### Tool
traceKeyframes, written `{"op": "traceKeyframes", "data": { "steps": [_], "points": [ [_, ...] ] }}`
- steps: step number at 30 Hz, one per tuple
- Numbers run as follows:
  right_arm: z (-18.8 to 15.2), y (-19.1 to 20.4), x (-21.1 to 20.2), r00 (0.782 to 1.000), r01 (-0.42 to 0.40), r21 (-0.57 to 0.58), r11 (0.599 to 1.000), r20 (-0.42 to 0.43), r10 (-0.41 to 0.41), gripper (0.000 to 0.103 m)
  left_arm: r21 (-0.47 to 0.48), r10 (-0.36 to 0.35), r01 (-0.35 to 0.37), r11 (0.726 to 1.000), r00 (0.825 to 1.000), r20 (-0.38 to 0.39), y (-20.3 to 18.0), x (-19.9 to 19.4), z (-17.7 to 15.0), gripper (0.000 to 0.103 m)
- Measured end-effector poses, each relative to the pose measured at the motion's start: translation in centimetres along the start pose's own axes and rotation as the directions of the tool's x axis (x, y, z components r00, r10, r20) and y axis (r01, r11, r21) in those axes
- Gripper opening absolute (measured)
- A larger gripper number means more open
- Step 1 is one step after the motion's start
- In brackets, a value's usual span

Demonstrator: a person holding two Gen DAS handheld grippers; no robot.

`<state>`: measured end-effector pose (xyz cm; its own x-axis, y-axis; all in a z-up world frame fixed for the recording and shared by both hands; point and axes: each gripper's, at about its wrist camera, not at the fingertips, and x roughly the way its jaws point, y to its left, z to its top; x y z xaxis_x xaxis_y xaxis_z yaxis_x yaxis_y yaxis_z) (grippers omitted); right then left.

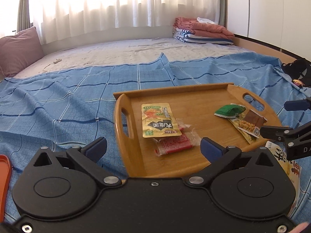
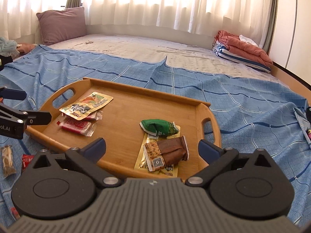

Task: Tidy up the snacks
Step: 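Move both tools back toward the remaining snacks beside the tray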

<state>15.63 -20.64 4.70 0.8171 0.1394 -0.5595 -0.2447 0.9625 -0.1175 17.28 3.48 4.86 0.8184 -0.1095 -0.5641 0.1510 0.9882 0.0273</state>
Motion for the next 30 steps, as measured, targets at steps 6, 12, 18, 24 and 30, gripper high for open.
{"op": "traceKeyframes", "data": {
  "steps": [6, 12, 18, 24, 30],
  "points": [
    [-2.0, 0.5, -1.8, 1.000, -0.024, -0.008, 1.000, -0.003, 0.024, 0.103, -0.018, 0.013, -0.013, 1.000, 1.000, -0.006, 0.8, -1.8, -2.4, 0.103],
    [-3.9, 1.3, -2.5, 0.999, -0.045, -0.019, 0.999, -0.012, 0.045, 0.103, 0.024, 0.032, -0.032, 0.999, 0.999, 0.022, 0.5, -3.3, -4.3, 0.103],
    [-5.3, 1.1, -2.2, 0.998, -0.056, 0.024, 0.998, -0.035, 0.057, 0.103, -0.013, 0.016, -0.016, 1.000, 1.000, 0.014, 0.7, -4.5, -6.0, 0.103],
    [-6.1, 0.8, -2.2, 0.994, -0.100, 0.076, 0.992, -0.042, 0.103, 0.103, -0.056, 0.022, -0.020, 0.998, 0.999, 0.031, 1.1, -5.8, -7.6, 0.103],
    [-6.9, 0.9, -2.0, 0.991, -0.118, 0.107, 0.987, -0.044, 0.123, 0.103, -0.099, 0.026, -0.025, 0.995, 1.000, 0.017, 1.6, -6.1, -8.8, 0.103]
  ]
}}
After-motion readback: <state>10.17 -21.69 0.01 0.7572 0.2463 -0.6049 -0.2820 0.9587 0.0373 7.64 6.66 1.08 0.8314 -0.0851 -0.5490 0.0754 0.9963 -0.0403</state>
